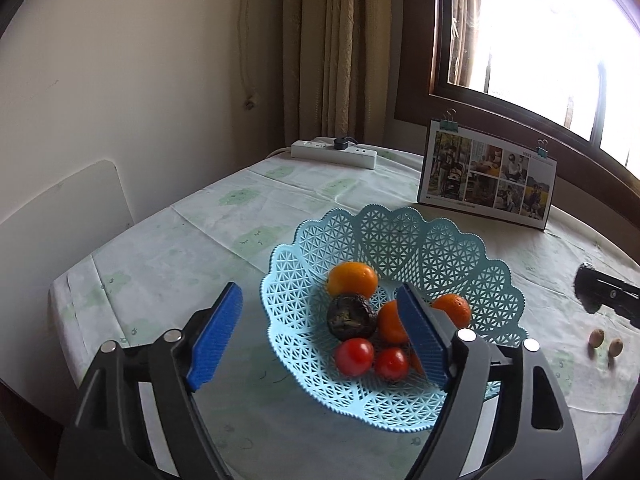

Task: Organize fruits
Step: 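Lower the avocado into the basket with the right gripper and open it, then move the right gripper to the brown kiwis and grasp one, then grasp the other brown kiwi with the left gripper while the right gripper holds its kiwi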

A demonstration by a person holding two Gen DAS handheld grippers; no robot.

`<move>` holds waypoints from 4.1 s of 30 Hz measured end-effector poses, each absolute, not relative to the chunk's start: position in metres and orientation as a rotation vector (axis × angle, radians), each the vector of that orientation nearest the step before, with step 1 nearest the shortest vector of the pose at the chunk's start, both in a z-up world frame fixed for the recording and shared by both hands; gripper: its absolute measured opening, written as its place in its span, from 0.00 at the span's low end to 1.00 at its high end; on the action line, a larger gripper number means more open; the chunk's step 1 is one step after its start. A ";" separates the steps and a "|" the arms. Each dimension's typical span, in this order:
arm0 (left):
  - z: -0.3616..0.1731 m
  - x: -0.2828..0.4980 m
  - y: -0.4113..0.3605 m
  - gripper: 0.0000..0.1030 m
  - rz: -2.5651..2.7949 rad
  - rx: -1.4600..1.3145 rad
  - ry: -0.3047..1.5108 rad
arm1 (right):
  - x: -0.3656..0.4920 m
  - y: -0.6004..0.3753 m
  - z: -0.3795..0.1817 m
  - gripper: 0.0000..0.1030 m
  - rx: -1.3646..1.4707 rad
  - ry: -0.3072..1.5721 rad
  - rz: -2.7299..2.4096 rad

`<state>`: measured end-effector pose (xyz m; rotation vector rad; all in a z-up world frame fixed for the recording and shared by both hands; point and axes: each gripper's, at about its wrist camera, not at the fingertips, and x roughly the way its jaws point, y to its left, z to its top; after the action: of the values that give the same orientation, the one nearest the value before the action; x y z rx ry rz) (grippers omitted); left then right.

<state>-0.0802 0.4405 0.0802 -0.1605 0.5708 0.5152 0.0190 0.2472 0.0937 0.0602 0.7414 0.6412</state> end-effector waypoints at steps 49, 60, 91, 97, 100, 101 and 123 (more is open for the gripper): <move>0.087 -0.041 0.351 0.89 0.320 -0.045 0.583 | 0.026 0.096 0.041 0.40 0.167 0.813 0.289; 0.088 -0.027 0.315 0.89 0.261 0.006 0.587 | 0.033 0.050 0.021 0.40 0.157 0.847 0.168; 0.073 0.013 0.218 0.89 0.056 0.143 0.652 | 0.038 0.037 0.023 0.27 0.197 0.830 0.196; 0.060 0.034 0.195 0.89 -0.032 0.150 0.716 | 0.037 0.028 0.027 0.27 0.224 0.810 0.186; 0.053 0.042 0.185 0.89 -0.066 0.148 0.745 | 0.037 0.025 0.028 0.27 0.236 0.808 0.182; 0.051 0.043 0.182 0.89 -0.073 0.150 0.749 | 0.037 0.024 0.028 0.27 0.239 0.809 0.181; 0.007 0.076 0.154 0.49 -0.278 0.070 0.922 | 0.039 0.021 0.024 0.27 0.261 0.820 0.169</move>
<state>0.0755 0.1538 0.0070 0.0704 0.9219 -0.2778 0.0393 0.0207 0.0237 0.2614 0.8198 0.1687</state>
